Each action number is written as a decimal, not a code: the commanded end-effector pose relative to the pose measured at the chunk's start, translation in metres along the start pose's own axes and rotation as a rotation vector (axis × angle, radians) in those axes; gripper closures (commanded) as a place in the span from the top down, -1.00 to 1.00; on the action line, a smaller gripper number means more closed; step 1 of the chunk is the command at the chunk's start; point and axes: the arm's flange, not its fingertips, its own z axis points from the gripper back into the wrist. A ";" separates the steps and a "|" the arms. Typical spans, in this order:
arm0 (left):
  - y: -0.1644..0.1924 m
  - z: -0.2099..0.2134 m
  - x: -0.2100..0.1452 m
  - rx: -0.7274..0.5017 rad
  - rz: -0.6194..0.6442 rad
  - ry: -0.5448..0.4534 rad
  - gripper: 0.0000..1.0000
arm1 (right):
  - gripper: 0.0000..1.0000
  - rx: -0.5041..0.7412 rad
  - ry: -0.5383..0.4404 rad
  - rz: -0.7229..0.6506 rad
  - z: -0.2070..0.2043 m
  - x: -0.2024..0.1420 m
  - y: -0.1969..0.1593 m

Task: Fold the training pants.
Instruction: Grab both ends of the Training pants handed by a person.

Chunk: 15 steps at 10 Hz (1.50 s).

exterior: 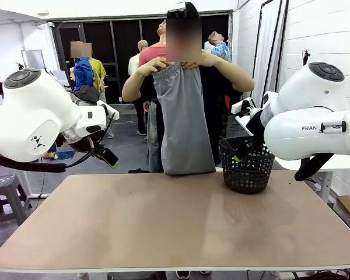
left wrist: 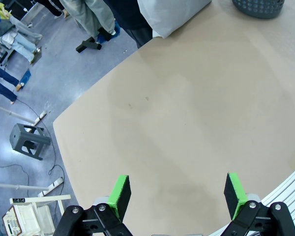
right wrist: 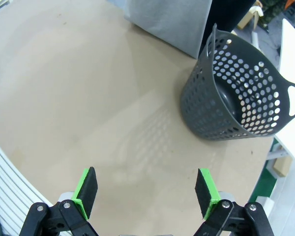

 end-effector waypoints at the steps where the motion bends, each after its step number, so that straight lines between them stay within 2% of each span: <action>1: 0.003 -0.001 -0.001 -0.003 -0.021 0.001 1.00 | 1.00 0.002 0.000 -0.001 0.000 0.000 -0.001; 15: 0.003 -0.001 -0.001 -0.003 -0.021 0.001 1.00 | 1.00 0.002 0.000 -0.001 0.000 0.000 -0.001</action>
